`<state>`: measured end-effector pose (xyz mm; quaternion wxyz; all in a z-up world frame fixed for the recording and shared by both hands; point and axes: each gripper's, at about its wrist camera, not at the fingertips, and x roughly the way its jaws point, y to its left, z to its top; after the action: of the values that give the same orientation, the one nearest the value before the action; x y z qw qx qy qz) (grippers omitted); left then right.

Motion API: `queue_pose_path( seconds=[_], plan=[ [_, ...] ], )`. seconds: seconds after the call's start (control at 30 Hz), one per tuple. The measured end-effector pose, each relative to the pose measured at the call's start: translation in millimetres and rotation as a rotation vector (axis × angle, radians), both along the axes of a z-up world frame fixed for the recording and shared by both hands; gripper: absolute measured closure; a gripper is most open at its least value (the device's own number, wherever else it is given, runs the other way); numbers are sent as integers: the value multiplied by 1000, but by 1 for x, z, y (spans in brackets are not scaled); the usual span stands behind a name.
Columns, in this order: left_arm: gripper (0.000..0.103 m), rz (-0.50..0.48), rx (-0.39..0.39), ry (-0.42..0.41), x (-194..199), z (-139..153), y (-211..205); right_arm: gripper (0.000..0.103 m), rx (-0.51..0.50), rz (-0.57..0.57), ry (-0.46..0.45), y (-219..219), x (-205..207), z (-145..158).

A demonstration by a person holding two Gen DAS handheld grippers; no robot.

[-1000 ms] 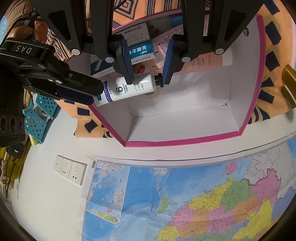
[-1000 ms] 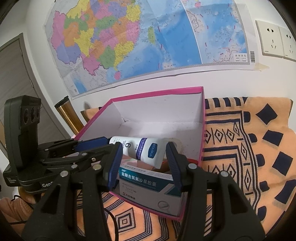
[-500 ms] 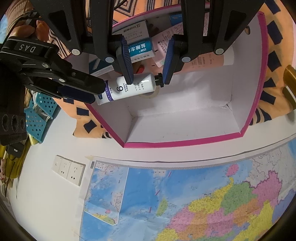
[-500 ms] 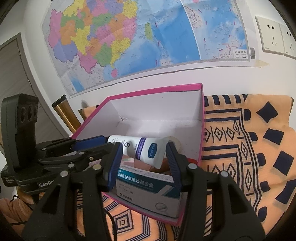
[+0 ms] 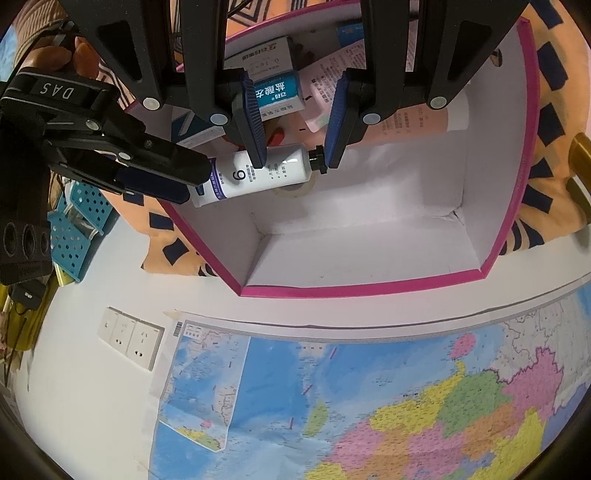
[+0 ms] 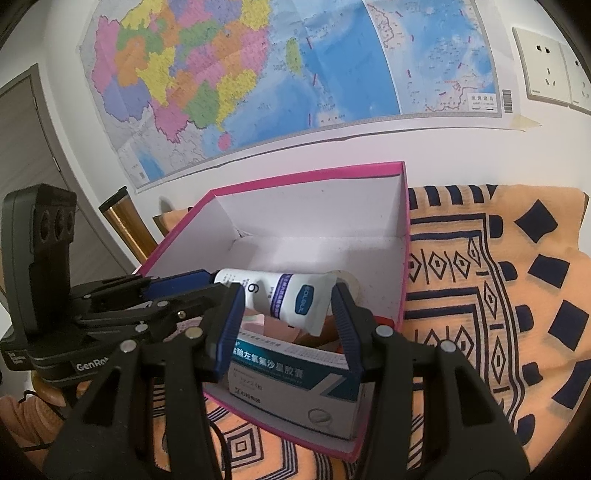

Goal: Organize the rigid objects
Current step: 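Push the white tube down into the box beside the medicine box, left gripper, then open the left gripper to release the white tube inside the box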

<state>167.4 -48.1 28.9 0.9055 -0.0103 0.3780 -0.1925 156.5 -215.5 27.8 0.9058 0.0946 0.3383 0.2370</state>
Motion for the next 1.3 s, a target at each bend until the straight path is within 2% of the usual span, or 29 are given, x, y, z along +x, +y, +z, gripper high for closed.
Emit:
queue_pose_path(
  seconds=[0.8, 1.3],
  plan=[
    [71, 18, -3, 37, 15, -11, 3, 52, -32, 4, 15, 8, 8, -4],
    [71, 27, -9, 72, 24, -17, 3, 52, -99, -4, 15, 18, 13, -3]
  ],
)
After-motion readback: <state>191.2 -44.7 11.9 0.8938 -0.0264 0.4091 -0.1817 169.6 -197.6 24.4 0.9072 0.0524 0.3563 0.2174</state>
